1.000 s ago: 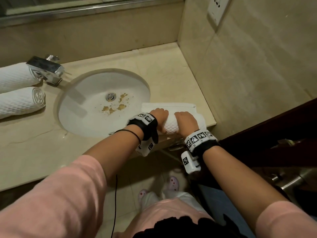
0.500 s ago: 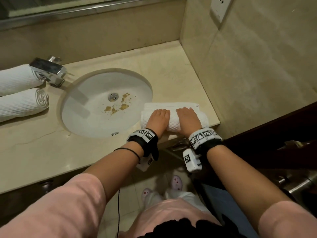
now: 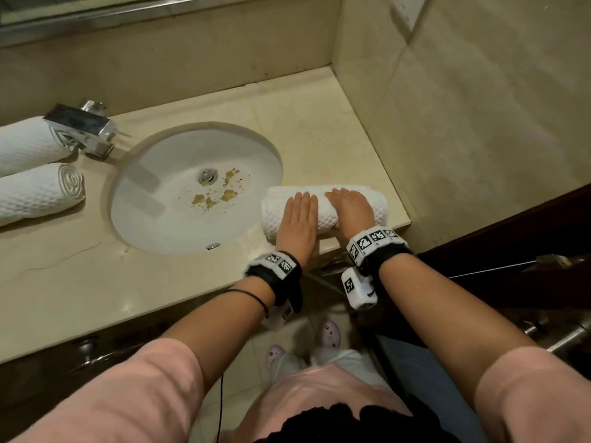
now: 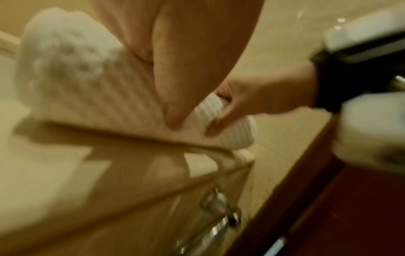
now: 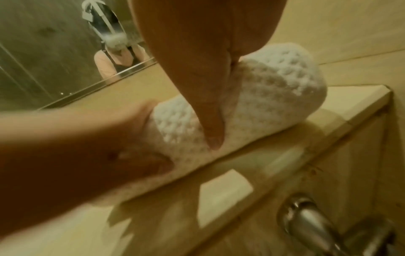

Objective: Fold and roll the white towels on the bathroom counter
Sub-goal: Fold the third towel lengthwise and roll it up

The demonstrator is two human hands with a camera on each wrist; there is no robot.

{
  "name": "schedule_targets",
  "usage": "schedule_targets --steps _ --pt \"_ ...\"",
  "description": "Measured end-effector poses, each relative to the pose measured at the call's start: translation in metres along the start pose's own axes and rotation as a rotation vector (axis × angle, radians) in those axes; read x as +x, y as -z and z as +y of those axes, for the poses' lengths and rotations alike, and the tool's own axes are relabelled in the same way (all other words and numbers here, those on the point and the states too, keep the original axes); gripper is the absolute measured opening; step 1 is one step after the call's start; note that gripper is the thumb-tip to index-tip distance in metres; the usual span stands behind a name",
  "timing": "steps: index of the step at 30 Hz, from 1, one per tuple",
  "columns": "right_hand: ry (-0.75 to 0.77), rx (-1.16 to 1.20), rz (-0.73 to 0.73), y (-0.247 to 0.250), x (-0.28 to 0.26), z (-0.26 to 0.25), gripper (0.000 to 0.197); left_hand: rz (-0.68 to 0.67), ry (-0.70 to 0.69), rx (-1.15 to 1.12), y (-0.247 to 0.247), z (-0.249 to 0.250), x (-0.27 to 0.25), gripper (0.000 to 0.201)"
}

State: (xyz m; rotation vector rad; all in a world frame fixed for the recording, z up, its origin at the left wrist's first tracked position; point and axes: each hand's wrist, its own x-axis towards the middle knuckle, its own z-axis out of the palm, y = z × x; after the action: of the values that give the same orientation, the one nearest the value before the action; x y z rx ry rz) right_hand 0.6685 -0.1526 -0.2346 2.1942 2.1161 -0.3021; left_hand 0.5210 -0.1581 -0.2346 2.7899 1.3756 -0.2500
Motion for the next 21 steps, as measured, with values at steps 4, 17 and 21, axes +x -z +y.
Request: schedule_targets --steps 4,17,21 --pt "-0.001 -0.066 -0.169 0.017 0.021 0.003 0.062 0.008 0.036 0.055 -0.005 0.004 -0.005 0.068" --pt "-0.148 0.035 0.112 -0.006 -0.023 -0.017 0.099 -0.145 -0.169 -0.064 0.025 -0.047 0.066 0.052" --pt "-0.161 0.029 0.097 -0.001 -0.001 -0.011 0.077 -0.171 -0.175 -0.059 0.026 -0.049 0.075 0.058"
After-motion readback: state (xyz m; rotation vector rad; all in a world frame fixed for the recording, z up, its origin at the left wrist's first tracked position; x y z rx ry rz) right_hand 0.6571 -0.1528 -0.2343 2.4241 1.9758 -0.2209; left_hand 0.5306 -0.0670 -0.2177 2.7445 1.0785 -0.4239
